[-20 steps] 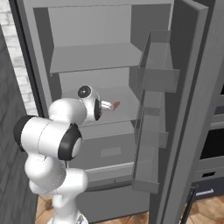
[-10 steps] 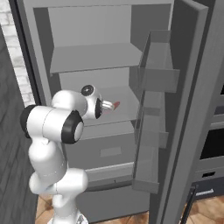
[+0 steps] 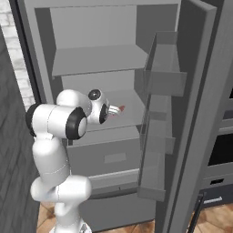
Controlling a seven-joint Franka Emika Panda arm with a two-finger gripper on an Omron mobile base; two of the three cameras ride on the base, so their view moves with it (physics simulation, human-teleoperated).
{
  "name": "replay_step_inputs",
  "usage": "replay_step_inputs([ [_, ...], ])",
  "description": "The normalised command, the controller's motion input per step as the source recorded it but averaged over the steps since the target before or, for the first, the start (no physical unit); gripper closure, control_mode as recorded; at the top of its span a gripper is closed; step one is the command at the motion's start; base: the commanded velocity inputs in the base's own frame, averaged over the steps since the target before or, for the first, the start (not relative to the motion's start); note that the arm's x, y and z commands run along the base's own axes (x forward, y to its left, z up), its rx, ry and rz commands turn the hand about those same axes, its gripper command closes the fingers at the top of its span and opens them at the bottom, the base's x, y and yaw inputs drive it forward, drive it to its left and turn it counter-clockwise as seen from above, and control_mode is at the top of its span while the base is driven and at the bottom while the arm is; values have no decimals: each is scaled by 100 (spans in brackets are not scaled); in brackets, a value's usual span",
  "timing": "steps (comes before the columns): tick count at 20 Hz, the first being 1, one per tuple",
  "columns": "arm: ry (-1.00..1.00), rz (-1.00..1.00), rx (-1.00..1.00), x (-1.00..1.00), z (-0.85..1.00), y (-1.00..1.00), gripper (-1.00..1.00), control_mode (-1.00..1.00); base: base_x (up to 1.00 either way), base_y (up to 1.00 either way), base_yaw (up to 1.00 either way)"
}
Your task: Gather the sweet potato and bell pepper from the fridge and place them on a tray on the dining counter. Then gather the steaks from the fridge and place them on the other tray.
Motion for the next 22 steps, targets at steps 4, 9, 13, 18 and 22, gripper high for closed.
replay_step_inputs([
  [4, 0, 0, 0, 23, -14, -8, -100, -100, 0, 0, 0],
  [9, 0, 0, 0, 26, -9, 0, -100, -100, 0, 0, 0],
  [13, 0, 0, 0, 33, -12, 0, -100, -100, 0, 0, 0],
  [18, 0, 0, 0, 33, -11, 0, -100, -100, 0, 0, 0],
  [22, 0, 0, 0, 34, -12, 0, -100, -100, 0, 0, 0],
])
